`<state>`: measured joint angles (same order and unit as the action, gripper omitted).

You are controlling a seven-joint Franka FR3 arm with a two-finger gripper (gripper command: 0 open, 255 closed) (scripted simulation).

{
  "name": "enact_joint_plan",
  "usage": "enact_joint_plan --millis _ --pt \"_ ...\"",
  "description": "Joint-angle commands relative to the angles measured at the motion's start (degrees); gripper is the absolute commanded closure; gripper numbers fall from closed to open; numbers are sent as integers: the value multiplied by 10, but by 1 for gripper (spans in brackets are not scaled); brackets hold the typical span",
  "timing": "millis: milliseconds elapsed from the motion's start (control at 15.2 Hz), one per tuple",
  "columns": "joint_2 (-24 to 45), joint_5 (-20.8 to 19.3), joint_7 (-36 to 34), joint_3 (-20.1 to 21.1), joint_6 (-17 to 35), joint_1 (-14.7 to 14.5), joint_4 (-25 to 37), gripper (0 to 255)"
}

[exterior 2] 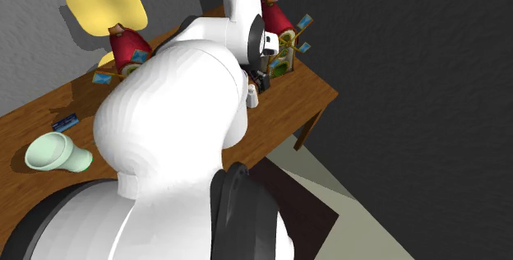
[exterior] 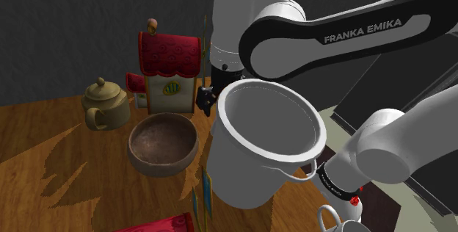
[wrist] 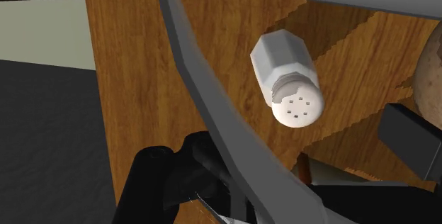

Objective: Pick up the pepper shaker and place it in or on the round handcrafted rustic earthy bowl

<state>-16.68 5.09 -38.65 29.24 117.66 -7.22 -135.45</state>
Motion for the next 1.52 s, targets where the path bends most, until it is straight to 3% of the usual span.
enact_joint_plan --millis 0,396,462,1056,1452 --pt "5 0 -1 3 3 -2 -11 0" --pt "5 0 -2 2 3 -3 -11 0" --pt "5 0 0 1 3 -2 -11 255" --pt "5 0 -2 2 3 -3 -11 255" --pt "-15 5 6 -7 -46 -5 19 255"
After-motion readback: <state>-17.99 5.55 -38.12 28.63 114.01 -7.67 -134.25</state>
